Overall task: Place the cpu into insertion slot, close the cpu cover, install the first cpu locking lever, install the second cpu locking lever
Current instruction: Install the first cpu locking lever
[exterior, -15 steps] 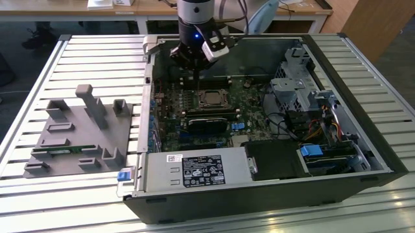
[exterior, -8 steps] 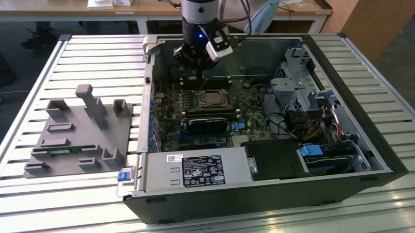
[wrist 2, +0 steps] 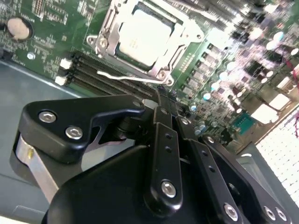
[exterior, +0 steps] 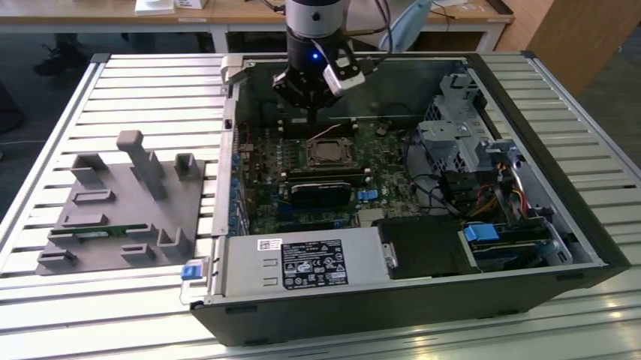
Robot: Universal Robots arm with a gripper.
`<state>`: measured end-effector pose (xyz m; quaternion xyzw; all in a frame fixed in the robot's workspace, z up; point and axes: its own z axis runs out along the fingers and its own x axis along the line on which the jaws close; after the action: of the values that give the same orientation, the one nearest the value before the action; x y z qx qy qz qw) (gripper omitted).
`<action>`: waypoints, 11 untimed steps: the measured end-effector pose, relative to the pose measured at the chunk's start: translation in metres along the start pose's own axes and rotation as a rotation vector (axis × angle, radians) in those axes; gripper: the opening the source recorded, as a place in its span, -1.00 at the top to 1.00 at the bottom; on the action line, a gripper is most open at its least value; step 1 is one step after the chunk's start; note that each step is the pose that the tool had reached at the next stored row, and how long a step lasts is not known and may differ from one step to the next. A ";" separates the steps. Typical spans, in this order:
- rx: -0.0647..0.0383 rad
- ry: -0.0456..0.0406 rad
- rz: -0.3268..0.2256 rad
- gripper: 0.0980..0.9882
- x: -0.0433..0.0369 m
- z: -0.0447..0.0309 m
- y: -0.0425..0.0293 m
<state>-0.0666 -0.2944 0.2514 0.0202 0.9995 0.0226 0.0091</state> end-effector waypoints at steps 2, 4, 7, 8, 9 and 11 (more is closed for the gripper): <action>-0.019 0.0006 0.000 0.98 -0.0001 0.0012 0.0000; -0.019 0.0007 -0.001 0.98 -0.0005 0.0024 -0.0001; -0.019 0.0009 -0.001 0.98 -0.0008 0.0032 -0.0002; -0.019 0.0009 -0.001 0.98 -0.0008 0.0034 -0.0002; -0.019 0.0008 -0.001 0.98 -0.0008 0.0038 -0.0002; -0.019 0.0008 -0.001 0.98 -0.0008 0.0043 -0.0002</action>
<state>-0.0657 -0.2944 0.2471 0.0197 0.9992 0.0322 0.0089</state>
